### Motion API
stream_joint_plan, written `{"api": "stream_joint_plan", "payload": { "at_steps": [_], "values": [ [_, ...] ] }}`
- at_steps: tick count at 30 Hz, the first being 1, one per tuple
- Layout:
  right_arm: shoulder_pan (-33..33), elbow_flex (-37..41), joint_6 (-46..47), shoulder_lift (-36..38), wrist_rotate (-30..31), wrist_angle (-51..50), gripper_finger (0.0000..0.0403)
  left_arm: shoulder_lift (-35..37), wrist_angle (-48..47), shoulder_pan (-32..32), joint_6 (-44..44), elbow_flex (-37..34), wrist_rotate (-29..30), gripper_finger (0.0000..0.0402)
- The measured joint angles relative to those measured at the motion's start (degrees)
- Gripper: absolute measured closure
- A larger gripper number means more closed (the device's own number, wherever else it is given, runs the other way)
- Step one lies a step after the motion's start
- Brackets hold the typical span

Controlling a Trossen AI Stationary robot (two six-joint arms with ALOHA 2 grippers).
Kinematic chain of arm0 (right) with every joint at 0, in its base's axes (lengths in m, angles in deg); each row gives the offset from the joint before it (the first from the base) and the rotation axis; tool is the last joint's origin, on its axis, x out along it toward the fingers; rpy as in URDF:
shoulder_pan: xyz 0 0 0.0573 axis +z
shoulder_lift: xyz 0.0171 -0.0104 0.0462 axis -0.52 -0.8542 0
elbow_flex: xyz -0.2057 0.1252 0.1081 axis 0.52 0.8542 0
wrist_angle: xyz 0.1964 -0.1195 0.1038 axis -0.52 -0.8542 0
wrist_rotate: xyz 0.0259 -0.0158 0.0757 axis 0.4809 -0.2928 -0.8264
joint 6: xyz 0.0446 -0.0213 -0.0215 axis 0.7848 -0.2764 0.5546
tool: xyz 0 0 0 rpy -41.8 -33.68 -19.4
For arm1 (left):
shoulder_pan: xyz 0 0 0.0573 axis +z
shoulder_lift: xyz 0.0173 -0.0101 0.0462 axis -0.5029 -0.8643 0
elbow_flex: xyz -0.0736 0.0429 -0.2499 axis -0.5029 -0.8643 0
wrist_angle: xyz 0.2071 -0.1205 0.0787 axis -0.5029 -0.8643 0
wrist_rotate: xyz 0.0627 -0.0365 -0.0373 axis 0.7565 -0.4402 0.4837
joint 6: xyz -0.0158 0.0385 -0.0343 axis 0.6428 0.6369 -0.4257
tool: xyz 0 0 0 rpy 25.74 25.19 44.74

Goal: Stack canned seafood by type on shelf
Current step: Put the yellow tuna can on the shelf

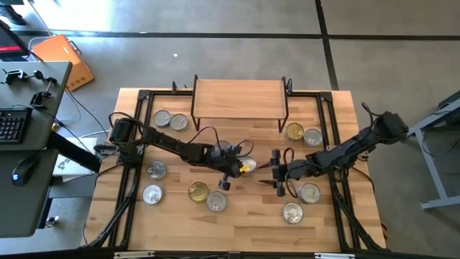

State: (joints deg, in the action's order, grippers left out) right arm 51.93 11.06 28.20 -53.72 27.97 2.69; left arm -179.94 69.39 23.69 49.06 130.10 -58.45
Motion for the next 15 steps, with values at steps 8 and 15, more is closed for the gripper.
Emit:
{"api": "stream_joint_plan", "payload": {
  "at_steps": [8, 15],
  "values": [
    [0.05, -0.99, -21.58, -8.96, 6.93, 6.43, 0.0139, -0.02, 1.08, 2.04, -2.56, 0.0, -3.36, 0.0401],
    [0.17, -7.27, -28.3, -18.48, 13.05, 5.88, 0.0139, -0.02, 3.6, 2.12, -2.5, 0.02, -3.9, 0.0401]
  ]
}}
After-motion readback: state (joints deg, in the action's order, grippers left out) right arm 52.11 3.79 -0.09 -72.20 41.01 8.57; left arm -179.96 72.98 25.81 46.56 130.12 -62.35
